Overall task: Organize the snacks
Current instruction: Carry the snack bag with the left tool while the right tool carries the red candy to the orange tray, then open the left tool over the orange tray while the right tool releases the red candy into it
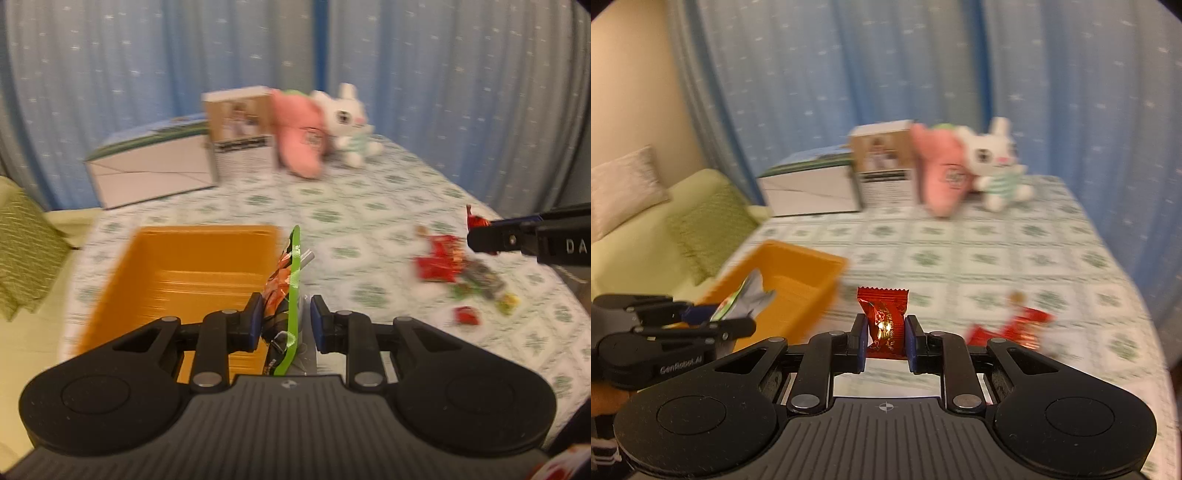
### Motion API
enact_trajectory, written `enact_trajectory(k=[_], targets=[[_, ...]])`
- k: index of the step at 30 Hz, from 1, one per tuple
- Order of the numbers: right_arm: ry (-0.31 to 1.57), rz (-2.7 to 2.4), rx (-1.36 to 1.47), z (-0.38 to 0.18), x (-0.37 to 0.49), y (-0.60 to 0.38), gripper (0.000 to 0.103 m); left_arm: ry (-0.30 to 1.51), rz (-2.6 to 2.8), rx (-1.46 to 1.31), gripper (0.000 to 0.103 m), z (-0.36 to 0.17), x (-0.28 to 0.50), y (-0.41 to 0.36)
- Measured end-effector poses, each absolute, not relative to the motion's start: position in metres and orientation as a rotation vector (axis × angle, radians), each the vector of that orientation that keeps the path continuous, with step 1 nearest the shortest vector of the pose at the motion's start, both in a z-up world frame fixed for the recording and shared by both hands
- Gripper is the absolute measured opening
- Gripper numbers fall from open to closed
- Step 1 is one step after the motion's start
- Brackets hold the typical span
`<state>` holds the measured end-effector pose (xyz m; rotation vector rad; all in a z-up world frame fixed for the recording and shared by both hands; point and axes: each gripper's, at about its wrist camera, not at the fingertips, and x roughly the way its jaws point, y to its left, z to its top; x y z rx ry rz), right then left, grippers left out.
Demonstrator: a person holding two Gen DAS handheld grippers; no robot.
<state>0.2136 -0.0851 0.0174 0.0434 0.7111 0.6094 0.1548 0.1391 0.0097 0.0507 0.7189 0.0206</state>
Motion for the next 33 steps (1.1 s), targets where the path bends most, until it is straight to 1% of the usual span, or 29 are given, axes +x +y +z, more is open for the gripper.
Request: enact_trajectory(k=[7,12,19,33], targets=[[0.735,0.756,0.065,-0.006,0.219,-0.002,0.021,0.748,0.128,0.037,0.024,0.001,0.153,0.215],[0.755,0.811,0.056,-0.032,0.226,0.043,0.021,0.759,0.154,-0.013,0.024,-0.017,0.160,0.245],[0.772,0.849,0.050,-0.053,0.236,0.070,0.021,0.778,0.180,-0.037,0.024,-0.047,0.170,0.261],[0.796,0.832,0.008,-0.070,0.258,0.095,0.021,0.771,0.196,-0.086,0.025,-0.058,0.175,0.276]])
